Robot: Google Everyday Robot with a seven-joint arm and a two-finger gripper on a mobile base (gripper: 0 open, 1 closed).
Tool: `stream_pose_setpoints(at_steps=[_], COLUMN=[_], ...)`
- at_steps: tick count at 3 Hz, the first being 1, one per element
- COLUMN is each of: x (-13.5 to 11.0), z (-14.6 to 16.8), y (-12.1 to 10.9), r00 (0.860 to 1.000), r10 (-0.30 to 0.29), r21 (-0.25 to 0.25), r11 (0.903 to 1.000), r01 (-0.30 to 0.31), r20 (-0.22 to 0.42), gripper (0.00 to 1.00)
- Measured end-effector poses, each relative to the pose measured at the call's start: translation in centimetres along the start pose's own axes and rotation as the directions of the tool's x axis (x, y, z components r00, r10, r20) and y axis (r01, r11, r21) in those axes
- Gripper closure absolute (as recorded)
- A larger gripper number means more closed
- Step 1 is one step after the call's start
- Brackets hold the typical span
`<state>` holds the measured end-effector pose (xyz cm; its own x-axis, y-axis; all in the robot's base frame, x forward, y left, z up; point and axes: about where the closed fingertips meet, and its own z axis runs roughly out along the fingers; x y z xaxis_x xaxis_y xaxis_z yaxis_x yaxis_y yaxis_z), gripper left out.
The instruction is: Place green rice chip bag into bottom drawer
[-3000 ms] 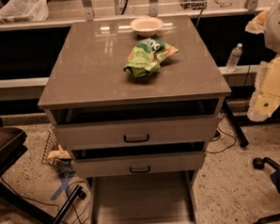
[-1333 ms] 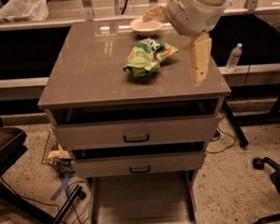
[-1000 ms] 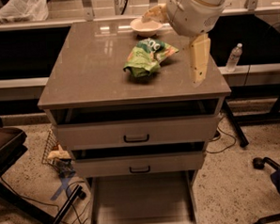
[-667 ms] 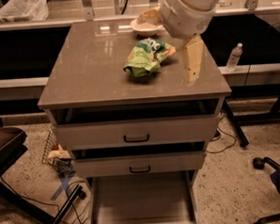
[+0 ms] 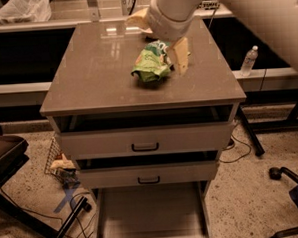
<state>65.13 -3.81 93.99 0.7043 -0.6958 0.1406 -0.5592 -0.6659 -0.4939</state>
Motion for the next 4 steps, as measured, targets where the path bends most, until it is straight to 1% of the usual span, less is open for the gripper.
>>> stream_pose_setpoints(at_steps=[1,2,3,4], x=[1.5,3.2,4.4,7.0], z=[3.2,7.0,9.3,12.7], y=[-2.3,-3.8,-4.4,-4.2], r00=[0.992,0.969,0.954,0.946], r10=[-0.122,-0.231,-0.283,-0.307], r21=[-0.004,-0.071,-0.127,-0.208], r11=[0.9926,0.9715,0.9546,0.9372], r01=[0.121,0.226,0.269,0.28], r20=[-0.045,-0.082,-0.103,-0.11], gripper=[0.0,0.0,0.0,0.02])
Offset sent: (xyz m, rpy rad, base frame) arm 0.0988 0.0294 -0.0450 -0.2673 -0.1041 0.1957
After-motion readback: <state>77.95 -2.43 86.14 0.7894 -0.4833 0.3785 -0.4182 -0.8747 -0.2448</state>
